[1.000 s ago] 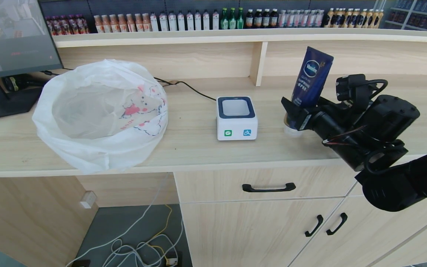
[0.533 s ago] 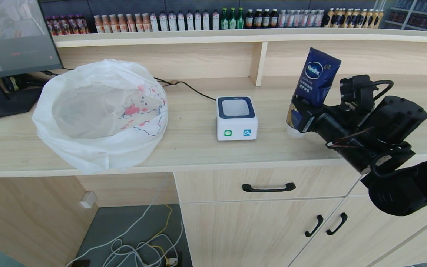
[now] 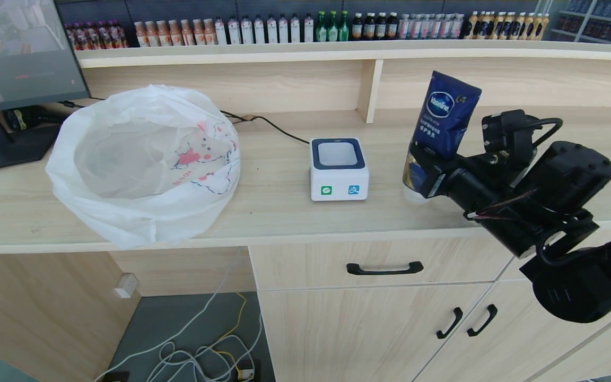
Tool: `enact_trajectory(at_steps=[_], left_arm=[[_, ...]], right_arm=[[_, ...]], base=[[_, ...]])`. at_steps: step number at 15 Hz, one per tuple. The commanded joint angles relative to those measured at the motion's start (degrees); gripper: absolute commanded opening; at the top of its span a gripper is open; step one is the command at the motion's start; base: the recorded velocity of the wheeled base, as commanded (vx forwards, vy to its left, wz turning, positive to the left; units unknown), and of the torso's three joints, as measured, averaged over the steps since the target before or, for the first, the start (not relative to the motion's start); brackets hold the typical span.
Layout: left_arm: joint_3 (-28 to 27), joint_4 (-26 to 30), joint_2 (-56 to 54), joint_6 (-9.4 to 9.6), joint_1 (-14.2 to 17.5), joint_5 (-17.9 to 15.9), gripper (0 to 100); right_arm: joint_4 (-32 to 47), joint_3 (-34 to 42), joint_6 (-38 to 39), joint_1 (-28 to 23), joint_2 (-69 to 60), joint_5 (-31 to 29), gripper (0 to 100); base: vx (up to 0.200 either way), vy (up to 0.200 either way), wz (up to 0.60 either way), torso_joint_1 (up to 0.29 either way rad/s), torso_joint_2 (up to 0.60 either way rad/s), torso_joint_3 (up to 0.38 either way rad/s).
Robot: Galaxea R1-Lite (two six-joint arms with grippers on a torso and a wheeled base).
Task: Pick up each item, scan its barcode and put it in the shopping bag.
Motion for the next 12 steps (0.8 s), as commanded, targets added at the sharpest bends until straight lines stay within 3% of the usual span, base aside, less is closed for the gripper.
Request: enact_trajectory(at_steps=[1,6,9,12], left_arm=[[0.0,0.0,0.0,-0.01,0.0,0.0,100],[0.0,0.0,0.0,-0.01,0.0,0.0,100],[0.0,0.0,0.0,-0.01,0.1,0.0,100],[0.0,0.0,0.0,-0.01,0.0,0.0,100]], right_arm=[[0.0,2.7,0.0,0.2,-3.1,0.1,0],[1.8,10.4,-1.0,3.6,-14.8,0.0,0],[5.1,14.4,-2.4,10.4,-22.0,-0.5,0],[5.0,15.2,-7.8,12.9,-24.6,-1.5,0]], base=[[0.000,0.000,0.00,0.000,0.00,0.000],[0.000,0.000,0.00,0.000,0.00,0.000],[0.000,0.000,0.00,0.000,0.00,0.000],[0.000,0.000,0.00,0.000,0.00,0.000]])
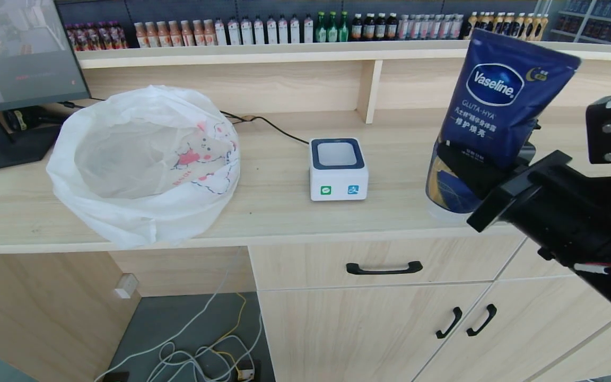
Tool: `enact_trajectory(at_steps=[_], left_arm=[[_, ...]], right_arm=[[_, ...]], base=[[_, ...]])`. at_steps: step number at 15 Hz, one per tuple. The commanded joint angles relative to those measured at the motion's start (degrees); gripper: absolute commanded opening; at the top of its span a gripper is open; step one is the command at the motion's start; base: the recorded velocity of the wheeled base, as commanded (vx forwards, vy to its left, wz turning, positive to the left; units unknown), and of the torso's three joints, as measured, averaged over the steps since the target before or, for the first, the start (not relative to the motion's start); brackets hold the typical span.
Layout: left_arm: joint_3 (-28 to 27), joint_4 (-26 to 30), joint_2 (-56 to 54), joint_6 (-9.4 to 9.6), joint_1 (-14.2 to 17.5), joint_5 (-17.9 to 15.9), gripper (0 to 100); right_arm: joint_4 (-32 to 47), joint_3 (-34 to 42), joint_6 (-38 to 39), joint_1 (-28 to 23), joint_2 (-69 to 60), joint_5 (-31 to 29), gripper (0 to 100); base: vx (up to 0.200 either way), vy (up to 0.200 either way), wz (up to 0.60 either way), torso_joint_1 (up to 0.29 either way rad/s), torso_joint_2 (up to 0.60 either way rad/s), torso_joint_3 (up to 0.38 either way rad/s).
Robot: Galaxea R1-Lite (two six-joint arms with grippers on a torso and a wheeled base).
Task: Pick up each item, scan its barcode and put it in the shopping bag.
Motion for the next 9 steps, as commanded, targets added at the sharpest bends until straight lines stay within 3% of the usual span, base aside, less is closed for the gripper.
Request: enact_trajectory(at_steps=[1,4,9], left_arm=[[0.0,0.0,0.0,-0.01,0.1,0.0,100],[0.0,0.0,0.0,-0.01,0.1,0.0,100],[0.0,0.0,0.0,-0.01,0.1,0.0,100]], right_arm=[[0.0,1.4,-1.1,2.4,-3.9,-0.6,0],[0.2,8.7,-6.2,4.8,-9.5,-5.0,0],[0.2,12.6,-16.9,8.5,-12.9,-5.0,0]], base=[[0.000,0.000,0.00,0.000,0.00,0.000],[0.000,0.000,0.00,0.000,0.00,0.000],[0.000,0.000,0.00,0.000,0.00,0.000]])
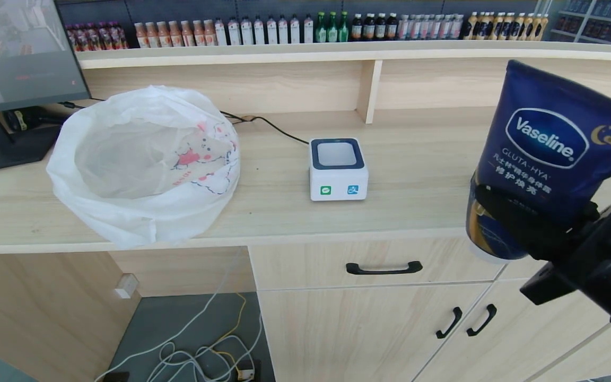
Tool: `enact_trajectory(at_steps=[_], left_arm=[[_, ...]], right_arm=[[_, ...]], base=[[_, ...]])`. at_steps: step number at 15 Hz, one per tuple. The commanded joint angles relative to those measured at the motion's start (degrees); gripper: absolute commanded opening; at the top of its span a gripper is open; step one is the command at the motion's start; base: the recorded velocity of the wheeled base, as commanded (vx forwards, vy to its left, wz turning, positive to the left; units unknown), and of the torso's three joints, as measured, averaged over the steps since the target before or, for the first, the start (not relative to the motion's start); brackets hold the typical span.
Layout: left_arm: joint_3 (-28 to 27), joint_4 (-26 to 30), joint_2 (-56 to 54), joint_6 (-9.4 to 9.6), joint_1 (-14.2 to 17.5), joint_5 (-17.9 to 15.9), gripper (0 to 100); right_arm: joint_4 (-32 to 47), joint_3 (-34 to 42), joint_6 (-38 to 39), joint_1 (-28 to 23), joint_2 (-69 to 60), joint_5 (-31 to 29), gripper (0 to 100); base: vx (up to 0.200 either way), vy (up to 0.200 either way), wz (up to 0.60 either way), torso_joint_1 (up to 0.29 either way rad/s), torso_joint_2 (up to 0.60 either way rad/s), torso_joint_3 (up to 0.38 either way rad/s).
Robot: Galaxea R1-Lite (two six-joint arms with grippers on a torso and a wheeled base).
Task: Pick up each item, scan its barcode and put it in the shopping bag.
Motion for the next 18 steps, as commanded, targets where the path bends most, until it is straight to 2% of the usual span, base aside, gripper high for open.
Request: enact_trajectory(at_steps=[1,6,10,11,13,15,18], left_arm=[[0.0,0.0,0.0,-0.01,0.1,0.0,100],[0.0,0.0,0.0,-0.01,0.1,0.0,100],[0.0,0.0,0.0,-0.01,0.1,0.0,100],[0.0,0.0,0.0,-0.01,0.1,0.0,100],[0.0,0.0,0.0,-0.01,0.1,0.0,100],[0.0,0.0,0.0,-0.01,0.0,0.0,100],[0.0,0.0,0.0,-0.01,0.0,0.0,100]], right_arm=[[-0.1,0.1,-3.7,1.9,-1.7,-0.1,0],[-0.1,0.7,-19.3,7.9,-3.0,-0.9,0],[-0.1,0.8,-28.8,18.9,-2.8,-12.6,0],[-0.1,1.0,-30.7,23.7,-1.6,-15.7,0],[-0.1,1.1,-34.1,29.6,-0.1,-19.0,0],[-0.1,0.8,-36.1,32.3,2.2,-19.8,0],[-0.1,-2.3,-39.4,33.0,5.7,-19.5,0]], base=[[0.000,0.000,0.00,0.000,0.00,0.000],[0.000,0.000,0.00,0.000,0.00,0.000],[0.000,0.000,0.00,0.000,0.00,0.000],[0.000,0.000,0.00,0.000,0.00,0.000],[0.000,0.000,0.00,0.000,0.00,0.000],[0.000,0.000,0.00,0.000,0.00,0.000],[0.000,0.000,0.00,0.000,0.00,0.000]])
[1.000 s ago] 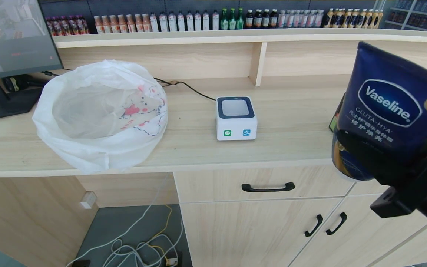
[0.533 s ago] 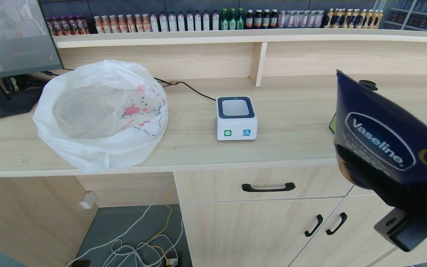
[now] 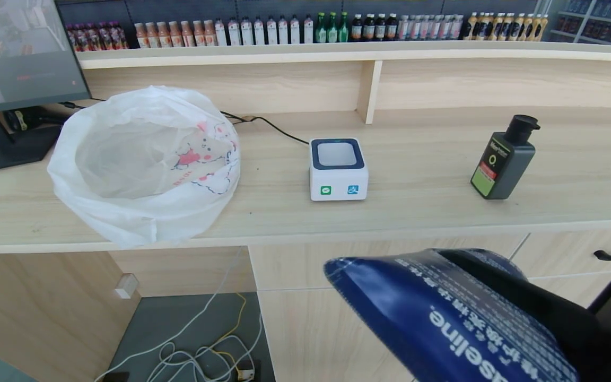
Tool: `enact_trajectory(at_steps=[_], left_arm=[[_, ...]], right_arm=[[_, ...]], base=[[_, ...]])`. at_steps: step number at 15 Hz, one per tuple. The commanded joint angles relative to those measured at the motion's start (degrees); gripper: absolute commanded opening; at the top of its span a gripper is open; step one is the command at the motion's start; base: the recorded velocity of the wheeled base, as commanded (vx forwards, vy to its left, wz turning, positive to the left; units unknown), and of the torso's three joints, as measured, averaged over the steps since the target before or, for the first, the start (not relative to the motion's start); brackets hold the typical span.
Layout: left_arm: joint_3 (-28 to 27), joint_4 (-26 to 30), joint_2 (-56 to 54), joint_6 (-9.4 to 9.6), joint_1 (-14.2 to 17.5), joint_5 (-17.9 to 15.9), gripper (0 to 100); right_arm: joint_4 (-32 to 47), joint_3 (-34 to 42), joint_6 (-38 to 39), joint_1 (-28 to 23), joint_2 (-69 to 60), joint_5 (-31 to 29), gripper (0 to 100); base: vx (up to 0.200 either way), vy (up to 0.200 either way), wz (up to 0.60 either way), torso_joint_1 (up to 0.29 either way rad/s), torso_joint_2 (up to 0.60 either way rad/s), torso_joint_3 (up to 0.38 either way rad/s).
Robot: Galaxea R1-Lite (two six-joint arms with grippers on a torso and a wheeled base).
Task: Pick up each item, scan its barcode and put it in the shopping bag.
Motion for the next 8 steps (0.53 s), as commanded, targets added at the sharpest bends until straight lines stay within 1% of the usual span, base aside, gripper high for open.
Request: enact_trajectory(at_steps=[1,3,5,6,7,8], left_arm=[[0.0,0.0,0.0,-0.01,0.1,0.0,100],[0.0,0.0,0.0,-0.01,0.1,0.0,100],[0.0,0.0,0.0,-0.01,0.0,0.0,100],[0.0,0.0,0.0,-0.01,0.0,0.0,100],[0.0,0.0,0.0,-0.01,0.1,0.0,100],[0.0,0.0,0.0,-0.01,0.0,0.0,100]], right_arm=[[0.1,-2.8,-1.3,0.6,4.3,0.6,0],[0.2,-4.1,-2.8,1.0,5.7,1.2,0],[0.3,-6.3,-3.3,4.7,9.4,0.8,0],[0.2,-7.0,-3.3,5.5,10.7,0.8,0],[0.3,-10.1,-3.4,6.2,13.7,1.2,0],[0.7,-10.9,-3.7,6.2,13.8,1.0,0]], base=[[0.000,0.000,0.00,0.000,0.00,0.000],[0.000,0.000,0.00,0.000,0.00,0.000],[0.000,0.000,0.00,0.000,0.00,0.000],[0.000,0.000,0.00,0.000,0.00,0.000],[0.000,0.000,0.00,0.000,0.00,0.000],[0.000,0.000,0.00,0.000,0.00,0.000]])
